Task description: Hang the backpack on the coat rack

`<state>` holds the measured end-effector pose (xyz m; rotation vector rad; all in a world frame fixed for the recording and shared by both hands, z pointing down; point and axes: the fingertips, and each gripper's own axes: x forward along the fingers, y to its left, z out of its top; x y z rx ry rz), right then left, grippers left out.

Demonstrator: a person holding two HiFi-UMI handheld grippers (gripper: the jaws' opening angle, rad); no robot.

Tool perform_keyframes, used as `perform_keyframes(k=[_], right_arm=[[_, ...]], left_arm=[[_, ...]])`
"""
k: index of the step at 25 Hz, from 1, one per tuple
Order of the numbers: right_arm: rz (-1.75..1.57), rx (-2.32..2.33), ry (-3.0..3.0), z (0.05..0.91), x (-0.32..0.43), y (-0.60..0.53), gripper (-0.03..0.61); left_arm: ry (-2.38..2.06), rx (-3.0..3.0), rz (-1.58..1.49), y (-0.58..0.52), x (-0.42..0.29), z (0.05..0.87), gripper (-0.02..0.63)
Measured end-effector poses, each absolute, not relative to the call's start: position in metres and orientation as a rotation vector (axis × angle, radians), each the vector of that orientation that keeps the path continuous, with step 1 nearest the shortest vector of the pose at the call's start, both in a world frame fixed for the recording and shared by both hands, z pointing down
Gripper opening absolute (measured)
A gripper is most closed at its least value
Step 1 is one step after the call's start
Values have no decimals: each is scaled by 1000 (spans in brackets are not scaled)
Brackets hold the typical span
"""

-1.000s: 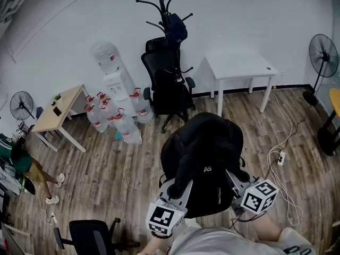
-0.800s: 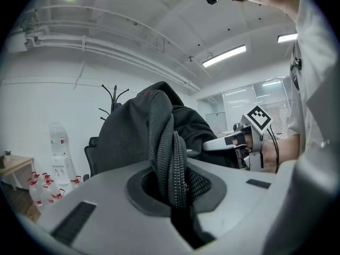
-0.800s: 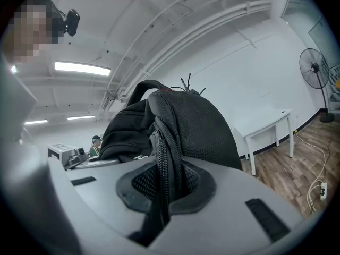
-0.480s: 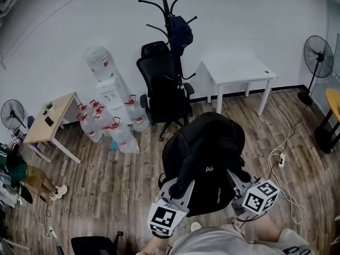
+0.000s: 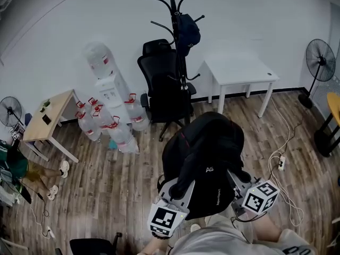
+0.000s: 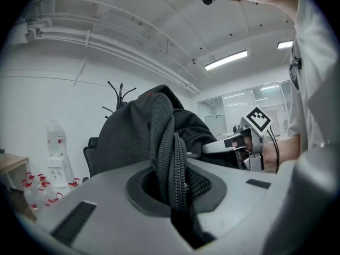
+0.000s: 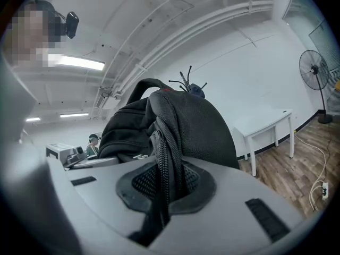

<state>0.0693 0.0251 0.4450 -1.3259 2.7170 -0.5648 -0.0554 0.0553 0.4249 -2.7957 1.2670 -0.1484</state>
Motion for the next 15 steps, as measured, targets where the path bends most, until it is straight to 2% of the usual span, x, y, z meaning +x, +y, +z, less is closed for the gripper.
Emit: perform_keyframes(k=[15], right_arm=[[-558, -1269, 2736, 443, 89, -67, 31]], left_arm=[[1326, -2764, -185, -36, -35, 424, 35]])
